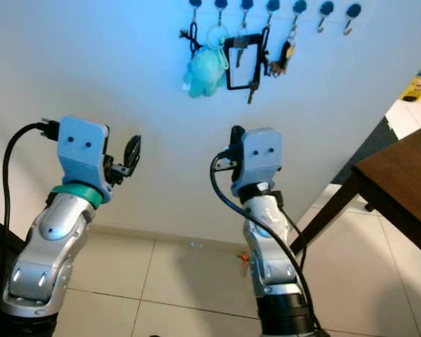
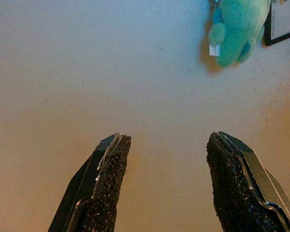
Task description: Hang keys on a hook
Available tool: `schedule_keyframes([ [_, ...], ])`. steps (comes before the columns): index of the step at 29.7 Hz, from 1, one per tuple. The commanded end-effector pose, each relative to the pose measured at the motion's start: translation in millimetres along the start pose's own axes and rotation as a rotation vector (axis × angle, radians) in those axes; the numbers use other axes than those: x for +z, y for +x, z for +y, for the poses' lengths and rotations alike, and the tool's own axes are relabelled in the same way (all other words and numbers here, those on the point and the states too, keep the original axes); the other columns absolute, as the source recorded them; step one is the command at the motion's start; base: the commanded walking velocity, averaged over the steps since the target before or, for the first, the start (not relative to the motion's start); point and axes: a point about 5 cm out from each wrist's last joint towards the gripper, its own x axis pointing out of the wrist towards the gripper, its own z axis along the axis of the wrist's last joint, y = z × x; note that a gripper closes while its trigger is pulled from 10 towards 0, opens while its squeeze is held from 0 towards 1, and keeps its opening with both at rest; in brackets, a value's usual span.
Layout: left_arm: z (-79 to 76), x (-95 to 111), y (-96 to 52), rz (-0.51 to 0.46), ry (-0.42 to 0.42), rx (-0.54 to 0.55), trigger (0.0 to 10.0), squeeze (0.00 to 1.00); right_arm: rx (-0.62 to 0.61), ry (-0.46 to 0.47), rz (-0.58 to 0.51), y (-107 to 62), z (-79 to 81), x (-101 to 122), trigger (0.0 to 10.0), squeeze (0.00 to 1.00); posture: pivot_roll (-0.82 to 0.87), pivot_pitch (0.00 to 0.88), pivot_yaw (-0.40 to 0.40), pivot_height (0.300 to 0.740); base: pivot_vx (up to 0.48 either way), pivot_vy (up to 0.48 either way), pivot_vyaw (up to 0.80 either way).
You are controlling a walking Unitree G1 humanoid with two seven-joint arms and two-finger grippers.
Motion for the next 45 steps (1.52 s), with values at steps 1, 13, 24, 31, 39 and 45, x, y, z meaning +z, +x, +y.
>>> schedule_keyframes([
  [1, 0.5, -3.0, -3.7, 0.004, -0.002, -0.002, 10.0, 0.0, 0.005, 0.008, -0.006, 0.8, 1.2, 0.3, 10.0, 0.0, -0.07, 0.075, 0.103, 0.74, -0.356, 0.0, 0.0],
  [13, 0.7, -2.5, -3.3, 0.002, -0.001, -0.003, 10.0, 0.0, 0.004, 0.006, -0.005, 0.8, 0.9, -0.2, 10.0, 0.0, -0.07, 0.076, 0.103, 0.74, -0.369, 0.0, 0.0],
  [24, 0.6, -2.5, -2.7, 0.001, 0.001, -0.006, 10.0, 0.0, 0.003, 0.003, -0.004, 1.4, 0.3, -0.8, 10.0, 0.0, -0.07, 0.073, 0.104, 0.74, -0.38, 0.0, 0.0],
  [31, 0.3, -3.1, -2.6, 0.001, 0.0, -0.008, 10.0, 0.0, -0.002, 0.01, 0.0, 1.6, -0.6, -1.6, 10.0, 0.0, -0.08, 0.068, 0.104, 0.74, -0.326, 0.0, -0.06],
  [39, -1.6, -4.0, -2.2, 0.014, -0.024, -0.023, 10.0, 0.0, -0.019, 0.028, 0.009, 3.1, -4.2, -2.3, 10.0, 0.0, -0.08, 0.066, 0.102, 0.74, 0.0, 0.0, -0.75],
  [45, -4.7, -3.3, -2.8, 0.016, -0.036, -0.039, 10.0, 0.0, -0.021, 0.026, 0.009, 3.7, -4.9, -2.1, 10.0, 0.0, -0.08, 0.067, 0.101, 0.74, 0.0, 0.0, -0.8],
])
